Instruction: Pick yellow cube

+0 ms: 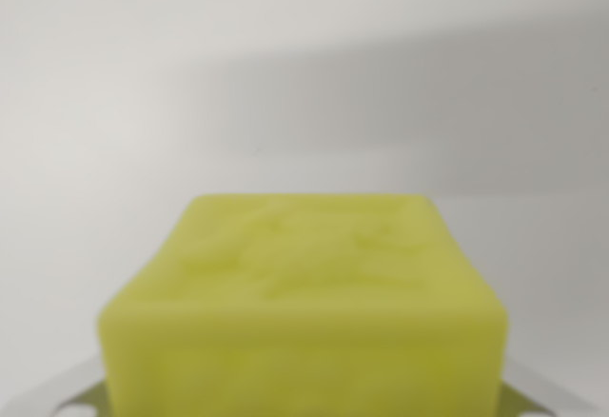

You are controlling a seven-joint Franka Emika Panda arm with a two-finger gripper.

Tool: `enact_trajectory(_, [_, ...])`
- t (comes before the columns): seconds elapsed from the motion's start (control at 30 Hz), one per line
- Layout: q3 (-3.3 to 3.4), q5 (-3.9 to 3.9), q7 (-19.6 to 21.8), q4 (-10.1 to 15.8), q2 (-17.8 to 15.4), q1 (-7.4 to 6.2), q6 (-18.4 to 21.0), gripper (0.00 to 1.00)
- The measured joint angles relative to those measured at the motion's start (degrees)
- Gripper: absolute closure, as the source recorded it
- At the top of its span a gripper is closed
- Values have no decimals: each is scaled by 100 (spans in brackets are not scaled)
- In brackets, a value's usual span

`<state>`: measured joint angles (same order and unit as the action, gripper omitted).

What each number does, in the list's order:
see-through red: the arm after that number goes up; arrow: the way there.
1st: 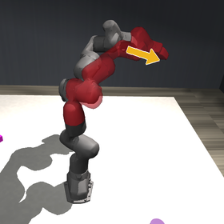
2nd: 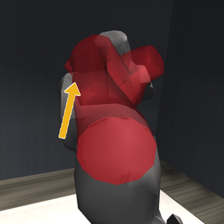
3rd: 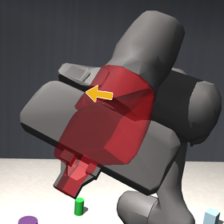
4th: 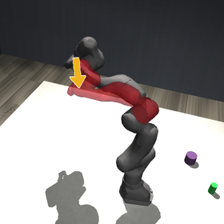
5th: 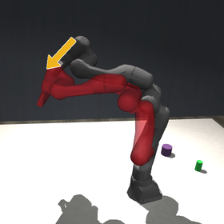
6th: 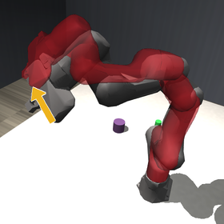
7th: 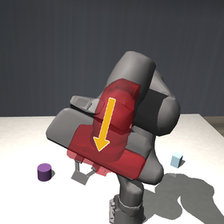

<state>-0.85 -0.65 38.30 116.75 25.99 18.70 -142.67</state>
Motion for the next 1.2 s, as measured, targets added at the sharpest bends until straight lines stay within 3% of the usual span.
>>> enact_trajectory(1.2, [0, 20, -14, -58, -637, -2, 698, 100])
